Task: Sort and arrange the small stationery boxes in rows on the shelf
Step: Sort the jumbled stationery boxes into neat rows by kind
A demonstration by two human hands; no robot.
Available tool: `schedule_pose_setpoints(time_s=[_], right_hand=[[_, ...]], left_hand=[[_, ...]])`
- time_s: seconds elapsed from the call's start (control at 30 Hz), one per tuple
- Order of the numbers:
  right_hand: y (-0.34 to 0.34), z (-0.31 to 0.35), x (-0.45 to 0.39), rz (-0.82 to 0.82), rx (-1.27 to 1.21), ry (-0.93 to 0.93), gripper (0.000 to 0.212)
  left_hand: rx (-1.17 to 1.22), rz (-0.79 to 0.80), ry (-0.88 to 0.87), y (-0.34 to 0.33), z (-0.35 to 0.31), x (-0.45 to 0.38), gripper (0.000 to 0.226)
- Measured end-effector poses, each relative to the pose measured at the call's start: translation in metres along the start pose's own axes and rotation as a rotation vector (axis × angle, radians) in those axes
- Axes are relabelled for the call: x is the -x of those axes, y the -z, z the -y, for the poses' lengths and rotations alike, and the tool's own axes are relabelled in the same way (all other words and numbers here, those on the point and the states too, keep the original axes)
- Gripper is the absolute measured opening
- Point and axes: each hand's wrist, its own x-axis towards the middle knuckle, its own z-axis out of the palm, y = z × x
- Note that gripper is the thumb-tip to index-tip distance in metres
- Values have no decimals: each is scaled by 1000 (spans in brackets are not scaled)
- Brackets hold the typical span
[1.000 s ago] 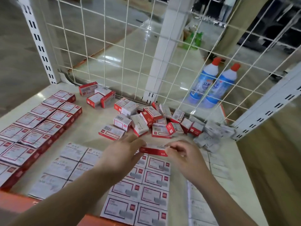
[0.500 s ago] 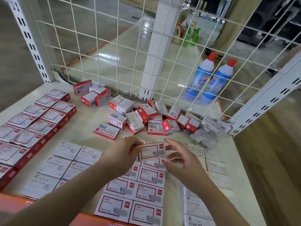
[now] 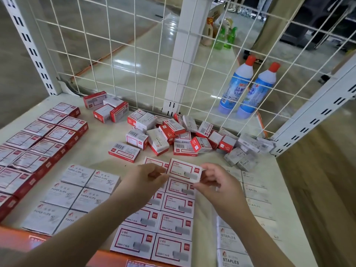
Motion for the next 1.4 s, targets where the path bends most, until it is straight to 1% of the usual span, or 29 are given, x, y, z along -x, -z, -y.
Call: schedule_pose_setpoints(time_s=[0.17,0.37,0.63,0.7,0.87,0.93,1.0,1.13,1.2,1.4], right_hand=[[2,0,1,-17,17,15,36],[2,-2,1,-21,1,25,35],[2,-5,0,-29,-39,9,37],[3,-6,-1,-19,-38,4,37],[5,-9,-10,-26,-6,-41,38],[6,-11,-18,-9,38,-63,36],[5,-13,-26,20,104,-69,34],[1,-17,-37,65,187,-36,30],[0,-19,-40,99,190,-44,30],[0,-25,-44,173,170,-133,34]], left_hand=[[-29,-54,-67,-8,-4,3,19],[-28,-70,-106,-12,0,4,9],[-70,-112,-136,-11,-5,2,4],[-100,-122,-145,-12,-4,2,7],[-309,-163,-204,-10,0,1,32],[-394,-129,-231,-9,4,1,36],[-468,-63,-259,-10,6,-1,39],[-618,38,-299,-12,5,-3,44],[-634,45,-304,-12,4,-4,44],[-577,22,-332,-10,1,-8,38]])
